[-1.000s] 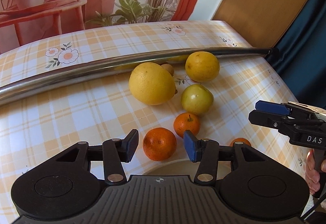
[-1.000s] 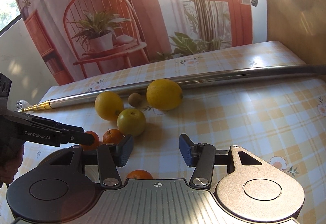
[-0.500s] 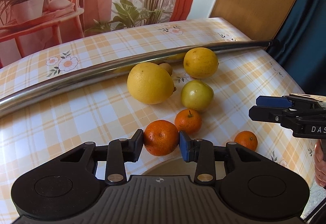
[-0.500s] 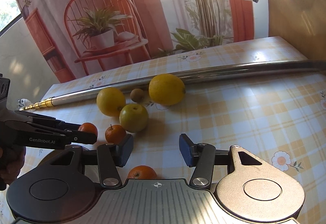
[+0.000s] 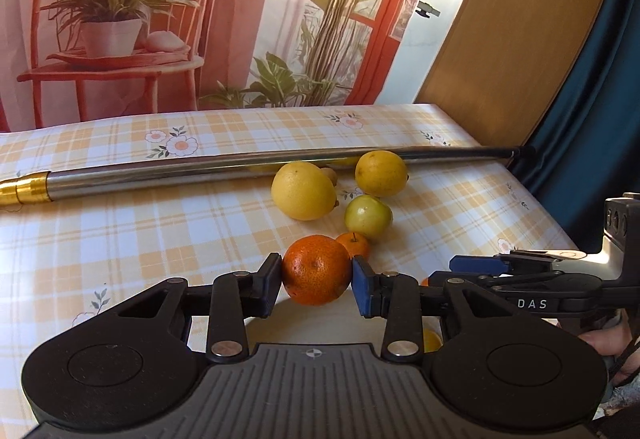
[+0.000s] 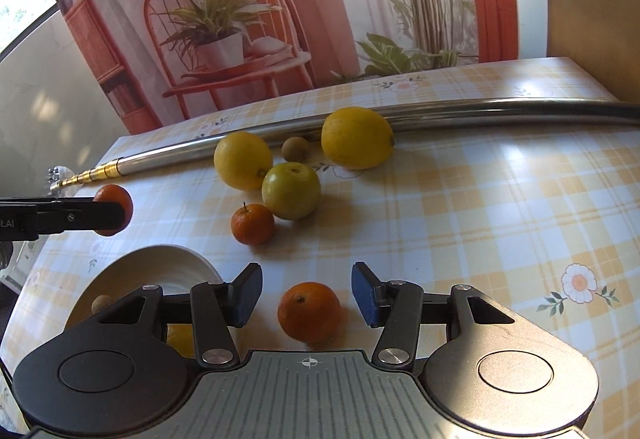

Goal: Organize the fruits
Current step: 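Grasp an orange with the left tool while the right tool grasps another orange, then carry both held oranges over the white plate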

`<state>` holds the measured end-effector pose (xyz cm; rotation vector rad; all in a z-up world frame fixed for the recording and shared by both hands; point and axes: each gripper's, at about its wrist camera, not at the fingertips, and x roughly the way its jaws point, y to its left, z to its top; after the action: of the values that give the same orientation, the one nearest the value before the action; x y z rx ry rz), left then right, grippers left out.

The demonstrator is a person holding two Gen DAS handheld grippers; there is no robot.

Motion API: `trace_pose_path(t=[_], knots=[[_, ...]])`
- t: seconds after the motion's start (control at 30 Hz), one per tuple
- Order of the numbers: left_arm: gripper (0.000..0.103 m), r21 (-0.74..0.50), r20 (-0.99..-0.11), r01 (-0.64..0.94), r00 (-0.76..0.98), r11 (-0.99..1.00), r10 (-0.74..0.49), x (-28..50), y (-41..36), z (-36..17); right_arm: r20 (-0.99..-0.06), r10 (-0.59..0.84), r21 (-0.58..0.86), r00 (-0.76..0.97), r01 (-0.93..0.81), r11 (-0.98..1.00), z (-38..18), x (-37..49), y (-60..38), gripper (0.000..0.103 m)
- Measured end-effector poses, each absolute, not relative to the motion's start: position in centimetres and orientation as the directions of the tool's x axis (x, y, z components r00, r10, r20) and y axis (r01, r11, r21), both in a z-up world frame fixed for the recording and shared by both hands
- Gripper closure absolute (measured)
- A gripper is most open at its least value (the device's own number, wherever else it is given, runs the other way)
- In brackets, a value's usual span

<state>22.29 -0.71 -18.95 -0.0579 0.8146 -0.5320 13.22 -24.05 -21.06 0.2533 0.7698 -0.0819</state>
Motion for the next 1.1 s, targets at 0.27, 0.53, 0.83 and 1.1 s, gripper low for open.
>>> trace_pose_path(t=[0.27, 0.53, 0.83, 1.1], knots=[[0.064, -0.215, -0.677, 0.393, 0.6, 0.894, -0.426, 20.6, 0.6, -18.8, -0.707, 0.031, 0.201, 0.707, 0.159, 0.967, -21.5, 13.0, -23.6, 0.06], [0.064, -0.233, -0.675, 0.358, 0.61, 0.904, -0.415, 20.1, 1.5, -18.9, -0.723, 0.032, 0.206, 0.69, 0.171, 0.963, -21.9, 13.1, -23.8, 0.06], [0.064, -0.218, -0.685, 0.351, 0.609, 0.911, -0.399, 19.3, 1.6, -19.0, -0.737, 0.039, 0.225, 0.675, 0.19, 0.956, -22.7, 13.1, -24.2, 0.066], [0.064, -0.192, -0.69, 0.353, 0.615, 0.916, -0.381, 18.2, 1.8, -18.8, -0.734, 0.048, 0.242, 0.678, 0.195, 0.95, -22.9, 13.0, -24.4, 0.069]])
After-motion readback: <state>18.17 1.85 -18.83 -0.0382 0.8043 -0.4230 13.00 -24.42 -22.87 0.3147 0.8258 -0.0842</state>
